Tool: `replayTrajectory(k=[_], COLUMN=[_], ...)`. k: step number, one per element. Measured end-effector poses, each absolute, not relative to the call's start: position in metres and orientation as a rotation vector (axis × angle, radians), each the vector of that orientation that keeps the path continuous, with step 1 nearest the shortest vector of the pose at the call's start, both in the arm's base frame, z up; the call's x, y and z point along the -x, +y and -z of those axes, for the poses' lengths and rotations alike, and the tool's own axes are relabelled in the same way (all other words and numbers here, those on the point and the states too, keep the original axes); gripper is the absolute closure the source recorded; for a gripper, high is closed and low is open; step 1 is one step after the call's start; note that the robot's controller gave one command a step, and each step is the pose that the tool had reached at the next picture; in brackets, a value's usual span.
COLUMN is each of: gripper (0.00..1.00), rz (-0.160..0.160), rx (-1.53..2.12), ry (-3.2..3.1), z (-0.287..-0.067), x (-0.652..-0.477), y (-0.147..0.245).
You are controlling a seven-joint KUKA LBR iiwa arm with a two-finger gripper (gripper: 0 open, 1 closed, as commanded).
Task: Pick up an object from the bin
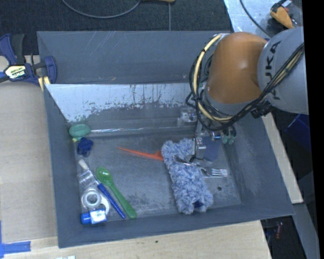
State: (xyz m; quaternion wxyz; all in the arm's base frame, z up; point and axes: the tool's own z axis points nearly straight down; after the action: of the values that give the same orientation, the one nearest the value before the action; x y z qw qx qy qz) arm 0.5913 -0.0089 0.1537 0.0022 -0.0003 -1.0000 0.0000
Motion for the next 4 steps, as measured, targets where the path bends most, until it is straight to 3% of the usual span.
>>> replayTrajectory(k=[1, 2, 4], gripper=[0.00, 0.00, 0.00], rz=[0.000, -0.001, -0.001], rx=[0.001, -0.390, -0.410], ry=[-3.145, -3.120, -3.125], z=[-0.158, -0.074, -0.072], x=[-0.593, -0.613, -0.617], y=[-0.009, -0.012, -0.012])
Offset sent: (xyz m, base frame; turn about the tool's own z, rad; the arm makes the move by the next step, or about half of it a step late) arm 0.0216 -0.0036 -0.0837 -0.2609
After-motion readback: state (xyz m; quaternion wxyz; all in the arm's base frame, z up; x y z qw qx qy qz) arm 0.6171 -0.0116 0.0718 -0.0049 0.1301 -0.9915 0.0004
